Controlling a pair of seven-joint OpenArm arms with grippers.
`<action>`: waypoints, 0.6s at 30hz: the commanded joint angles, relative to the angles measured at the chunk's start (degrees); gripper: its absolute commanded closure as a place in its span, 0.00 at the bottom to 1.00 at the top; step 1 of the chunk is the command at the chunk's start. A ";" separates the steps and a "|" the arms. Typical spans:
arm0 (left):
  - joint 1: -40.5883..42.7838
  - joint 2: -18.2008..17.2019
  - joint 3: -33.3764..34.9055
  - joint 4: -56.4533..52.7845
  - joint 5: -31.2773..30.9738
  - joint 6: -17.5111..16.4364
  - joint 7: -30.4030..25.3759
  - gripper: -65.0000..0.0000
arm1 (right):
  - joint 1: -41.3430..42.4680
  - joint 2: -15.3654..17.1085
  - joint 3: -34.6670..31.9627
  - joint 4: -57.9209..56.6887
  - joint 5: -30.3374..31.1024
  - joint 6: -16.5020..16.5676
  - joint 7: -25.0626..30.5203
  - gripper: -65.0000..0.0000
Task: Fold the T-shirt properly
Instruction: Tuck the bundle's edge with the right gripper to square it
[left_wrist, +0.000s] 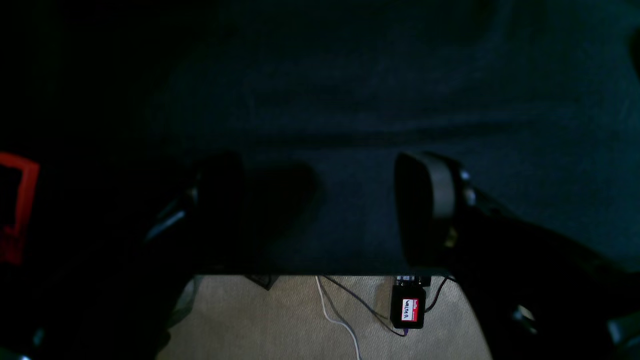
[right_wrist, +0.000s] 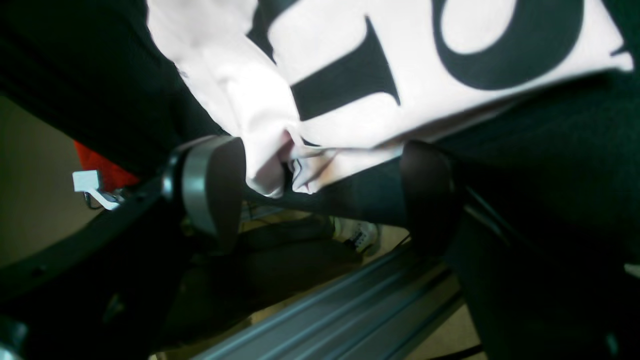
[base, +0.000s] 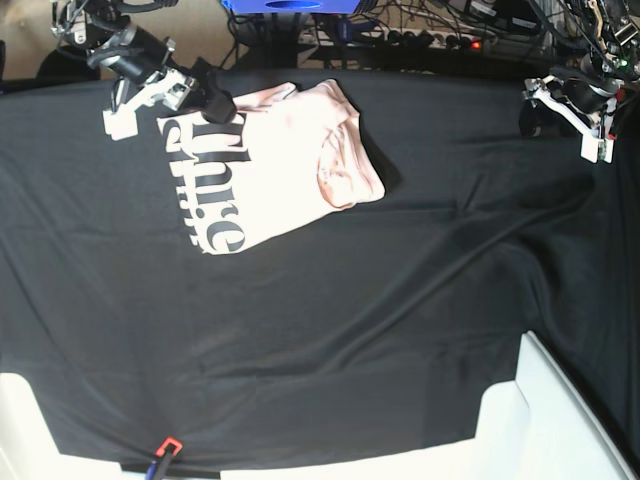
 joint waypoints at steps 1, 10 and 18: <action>0.15 -1.14 -0.41 0.76 -0.64 -0.30 -0.99 0.33 | 0.22 0.12 0.32 0.22 1.09 1.39 0.55 0.30; 0.15 -1.14 -0.41 0.76 -0.64 -0.30 -0.99 0.33 | 2.15 0.12 0.50 -1.45 1.09 3.06 0.64 0.30; 0.15 -1.14 -0.41 0.76 -0.64 -0.30 -0.99 0.33 | 2.15 0.48 4.81 -1.36 1.09 3.06 0.64 0.30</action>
